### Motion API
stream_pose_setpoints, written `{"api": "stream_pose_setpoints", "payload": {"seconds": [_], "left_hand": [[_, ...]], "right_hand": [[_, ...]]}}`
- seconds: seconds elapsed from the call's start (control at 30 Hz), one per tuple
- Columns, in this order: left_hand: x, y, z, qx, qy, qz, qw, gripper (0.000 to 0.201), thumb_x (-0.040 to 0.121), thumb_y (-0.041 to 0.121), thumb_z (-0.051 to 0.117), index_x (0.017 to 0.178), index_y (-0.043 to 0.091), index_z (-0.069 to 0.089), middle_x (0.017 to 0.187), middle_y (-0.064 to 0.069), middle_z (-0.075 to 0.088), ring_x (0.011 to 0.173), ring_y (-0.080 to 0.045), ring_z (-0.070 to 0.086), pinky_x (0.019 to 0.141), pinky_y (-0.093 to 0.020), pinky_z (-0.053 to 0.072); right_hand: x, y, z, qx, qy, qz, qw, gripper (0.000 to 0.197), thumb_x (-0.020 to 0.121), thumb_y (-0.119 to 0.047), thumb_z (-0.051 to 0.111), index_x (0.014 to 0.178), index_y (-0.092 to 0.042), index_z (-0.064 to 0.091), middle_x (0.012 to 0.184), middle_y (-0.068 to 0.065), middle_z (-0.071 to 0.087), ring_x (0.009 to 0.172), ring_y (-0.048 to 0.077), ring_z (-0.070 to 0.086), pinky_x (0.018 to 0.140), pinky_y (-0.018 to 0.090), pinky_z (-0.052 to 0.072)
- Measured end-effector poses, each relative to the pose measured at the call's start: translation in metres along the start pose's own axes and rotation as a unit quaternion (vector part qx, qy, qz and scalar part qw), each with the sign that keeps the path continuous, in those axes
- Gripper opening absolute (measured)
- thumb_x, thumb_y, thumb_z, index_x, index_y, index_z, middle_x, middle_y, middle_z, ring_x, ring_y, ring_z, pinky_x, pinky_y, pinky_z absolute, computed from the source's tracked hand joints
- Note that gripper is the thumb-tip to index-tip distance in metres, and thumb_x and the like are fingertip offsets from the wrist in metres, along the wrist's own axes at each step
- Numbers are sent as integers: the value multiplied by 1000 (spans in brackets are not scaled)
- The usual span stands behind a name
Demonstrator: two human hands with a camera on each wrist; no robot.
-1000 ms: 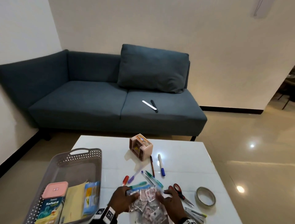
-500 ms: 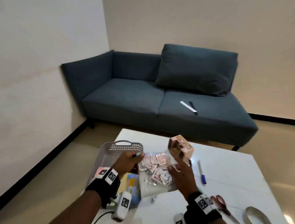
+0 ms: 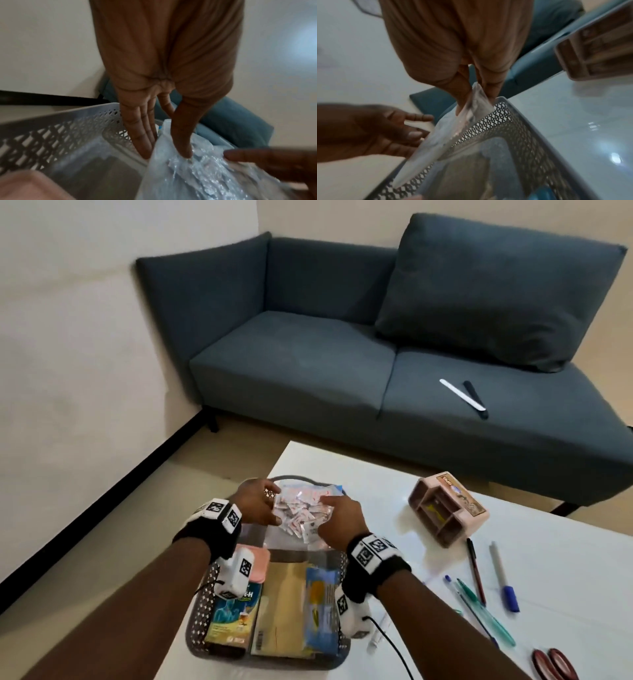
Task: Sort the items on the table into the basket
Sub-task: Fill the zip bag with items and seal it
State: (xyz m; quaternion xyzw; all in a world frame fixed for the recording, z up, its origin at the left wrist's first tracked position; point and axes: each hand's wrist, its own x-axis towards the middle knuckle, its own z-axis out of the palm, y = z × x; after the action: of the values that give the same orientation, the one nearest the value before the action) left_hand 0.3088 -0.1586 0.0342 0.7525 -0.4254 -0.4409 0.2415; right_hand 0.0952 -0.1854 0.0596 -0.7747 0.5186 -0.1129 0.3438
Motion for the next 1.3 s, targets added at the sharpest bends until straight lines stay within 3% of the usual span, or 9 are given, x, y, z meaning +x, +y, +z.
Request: {"api": "stream_pose_setpoints", "payload": {"seconds": [0.17, 0.33, 0.47, 0.57, 0.7, 0.87, 1.07, 1.17, 1.3], "left_hand": [[20, -16, 31, 274, -1, 36, 961, 80, 57, 13, 90, 127, 23, 51, 108, -6, 67, 97, -23, 63, 76, -25, 50], [29, -16, 45, 356, 17, 66, 932, 89, 59, 17, 91, 137, 20, 48, 128, -6, 62, 117, -23, 59, 96, -28, 45], [23, -4, 47, 409, 40, 98, 906, 51, 73, 19, 78, 121, 18, 62, 120, -9, 65, 116, -28, 59, 96, -35, 49], [17, 4, 56, 434, 31, 98, 895, 53, 67, 21, 83, 116, 18, 64, 118, -10, 59, 113, -29, 59, 92, -43, 53], [18, 8, 74, 429, -20, 122, 895, 77, 70, 25, 83, 137, 18, 46, 133, -9, 55, 124, -26, 52, 104, -35, 42], [28, 2, 99, 480, -17, 92, 872, 69, 83, 12, 72, 143, 5, 40, 144, -18, 45, 136, -29, 42, 111, -32, 30], [-2, 37, 95, 476, -51, 63, 876, 77, 76, 16, 78, 143, 17, 40, 148, -19, 35, 137, -34, 37, 111, -43, 35], [-25, 77, 100, 420, 35, 138, 896, 68, 81, 18, 69, 142, 24, 40, 147, -19, 35, 137, -35, 37, 106, -47, 42], [-97, 121, 154, 290, 73, 279, 912, 49, 81, 21, 74, 127, 12, 58, 132, -11, 56, 124, -28, 52, 104, -39, 41]], "right_hand": [[29, -1, 37, -216, -101, -32, 971, 29, 87, -14, 60, 113, 1, 61, 119, 20, 62, 116, 34, 58, 96, 35, 46], [43, -4, 49, -351, -93, -59, 930, 26, 94, -11, 46, 113, -4, 63, 118, 20, 62, 116, 35, 56, 93, 41, 48], [43, -8, 46, -451, -86, -29, 888, 31, 92, -18, 48, 118, -6, 60, 122, 23, 51, 113, 37, 48, 90, 40, 46], [41, -12, 41, -406, -123, -41, 905, 36, 94, -18, 52, 126, -3, 53, 130, 24, 47, 119, 38, 47, 99, 42, 44], [38, -10, 45, -368, -211, -52, 904, 58, 90, -31, 63, 139, -4, 45, 141, 21, 49, 136, 34, 40, 116, 49, 25], [35, 8, 32, -302, -222, -31, 927, 62, 59, -30, 86, 115, -14, 66, 113, 7, 69, 96, 24, 68, 83, 46, 58], [21, 5, 0, -165, -178, -17, 970, 40, 74, -21, 79, 110, -7, 69, 112, 13, 69, 98, 28, 68, 78, 34, 56], [-16, 14, -59, 41, -84, -1, 996, 42, 77, -13, 79, 116, -7, 66, 113, 13, 68, 93, 28, 69, 78, 38, 59], [-97, 84, -107, 206, -9, 125, 970, 39, 80, -6, 76, 114, 4, 59, 88, 21, 70, 64, 23, 69, 66, 41, 62]]}}
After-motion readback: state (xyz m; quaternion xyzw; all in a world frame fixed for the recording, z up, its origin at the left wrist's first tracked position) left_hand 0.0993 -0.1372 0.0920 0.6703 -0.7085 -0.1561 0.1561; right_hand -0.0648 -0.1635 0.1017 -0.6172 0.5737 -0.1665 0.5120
